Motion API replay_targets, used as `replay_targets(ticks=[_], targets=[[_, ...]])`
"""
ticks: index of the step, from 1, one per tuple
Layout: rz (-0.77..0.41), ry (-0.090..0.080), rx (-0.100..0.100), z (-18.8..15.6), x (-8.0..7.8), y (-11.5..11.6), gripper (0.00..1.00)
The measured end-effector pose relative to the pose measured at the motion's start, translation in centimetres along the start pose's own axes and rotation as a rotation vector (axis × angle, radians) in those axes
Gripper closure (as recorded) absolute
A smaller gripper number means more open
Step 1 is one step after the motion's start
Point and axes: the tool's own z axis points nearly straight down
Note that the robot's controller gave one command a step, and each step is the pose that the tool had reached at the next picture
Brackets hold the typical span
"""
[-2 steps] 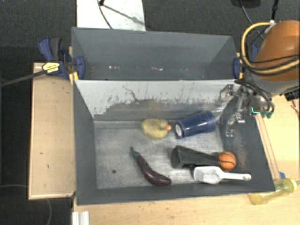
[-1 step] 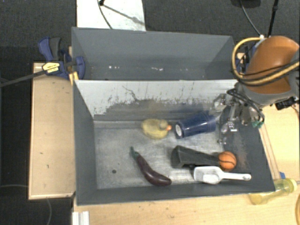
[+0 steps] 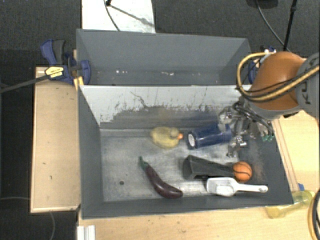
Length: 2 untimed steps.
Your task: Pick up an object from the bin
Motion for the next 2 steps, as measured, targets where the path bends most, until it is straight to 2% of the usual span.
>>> replay_targets(ticks=[1,2], targets=[[-0.009,-0.069,0.009,2.1,-2.6,0.3,0.00],[-0.015,0.006,-0.007,5.1,-0.1,0.8,0.00]])
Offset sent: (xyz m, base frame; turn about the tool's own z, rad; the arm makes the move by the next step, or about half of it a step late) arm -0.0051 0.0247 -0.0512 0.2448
